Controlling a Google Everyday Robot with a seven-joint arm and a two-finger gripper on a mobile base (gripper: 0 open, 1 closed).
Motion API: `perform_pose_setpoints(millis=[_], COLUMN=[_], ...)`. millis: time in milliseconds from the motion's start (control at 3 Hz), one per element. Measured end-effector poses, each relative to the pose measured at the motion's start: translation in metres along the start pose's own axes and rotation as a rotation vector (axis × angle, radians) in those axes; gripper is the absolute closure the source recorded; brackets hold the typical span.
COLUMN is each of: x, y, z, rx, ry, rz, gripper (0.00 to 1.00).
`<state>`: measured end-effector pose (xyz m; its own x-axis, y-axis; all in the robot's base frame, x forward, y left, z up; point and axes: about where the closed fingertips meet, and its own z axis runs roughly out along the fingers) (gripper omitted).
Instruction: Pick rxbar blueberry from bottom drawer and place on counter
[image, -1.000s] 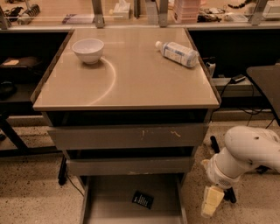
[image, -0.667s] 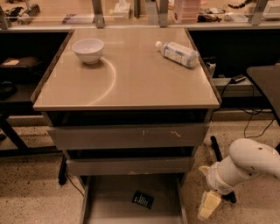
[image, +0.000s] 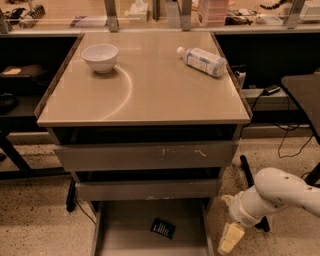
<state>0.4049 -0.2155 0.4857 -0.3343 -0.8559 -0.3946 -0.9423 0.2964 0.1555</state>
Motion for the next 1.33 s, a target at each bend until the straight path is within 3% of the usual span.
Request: perform_pose_setpoints(millis=[667, 1333], x=[-0.007, -0.004], y=[-0.026, -0.025], z=[0.109, 0.13], rx=[0.036, 0.032], ry=[-0.162, -0.198], rz=[0.03, 0.027], gripper=[0.0, 0.0])
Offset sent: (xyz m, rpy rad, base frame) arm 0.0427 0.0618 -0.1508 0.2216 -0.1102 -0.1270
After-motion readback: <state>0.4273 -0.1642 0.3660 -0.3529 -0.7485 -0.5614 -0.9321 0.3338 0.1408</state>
